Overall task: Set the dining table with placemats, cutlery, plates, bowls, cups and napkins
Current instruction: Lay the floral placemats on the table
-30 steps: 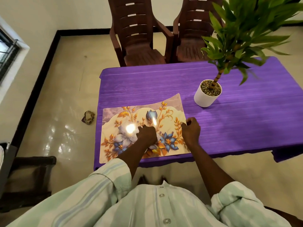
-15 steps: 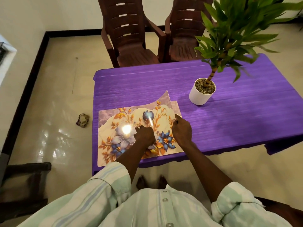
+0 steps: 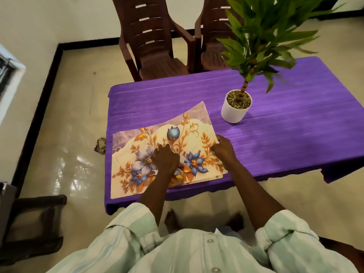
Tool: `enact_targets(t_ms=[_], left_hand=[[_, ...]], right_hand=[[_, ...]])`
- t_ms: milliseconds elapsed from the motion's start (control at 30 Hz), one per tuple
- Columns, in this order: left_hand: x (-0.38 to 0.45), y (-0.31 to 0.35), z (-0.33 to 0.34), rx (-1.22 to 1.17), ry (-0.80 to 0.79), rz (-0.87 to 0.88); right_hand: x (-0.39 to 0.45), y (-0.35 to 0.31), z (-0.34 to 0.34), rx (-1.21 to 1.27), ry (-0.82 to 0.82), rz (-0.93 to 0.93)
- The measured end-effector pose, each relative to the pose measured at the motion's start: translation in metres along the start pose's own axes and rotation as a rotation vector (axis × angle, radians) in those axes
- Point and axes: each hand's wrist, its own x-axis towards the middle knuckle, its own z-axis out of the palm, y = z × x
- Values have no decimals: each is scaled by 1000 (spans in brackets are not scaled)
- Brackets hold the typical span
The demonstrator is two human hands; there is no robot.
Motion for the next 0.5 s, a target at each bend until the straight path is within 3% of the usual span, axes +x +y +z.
enact_targets(t_ms=[133,300,500], left_hand=[[-17,27,-2,-123,209,-109],[-42,74,19,-264,374,-364],[-85,166,64,-389,328,-766]], right_hand=[[13,9,-54,63,-52,-22],[33,40,-152,40,-109,-52],[48,84,-306,49,-190,-3]])
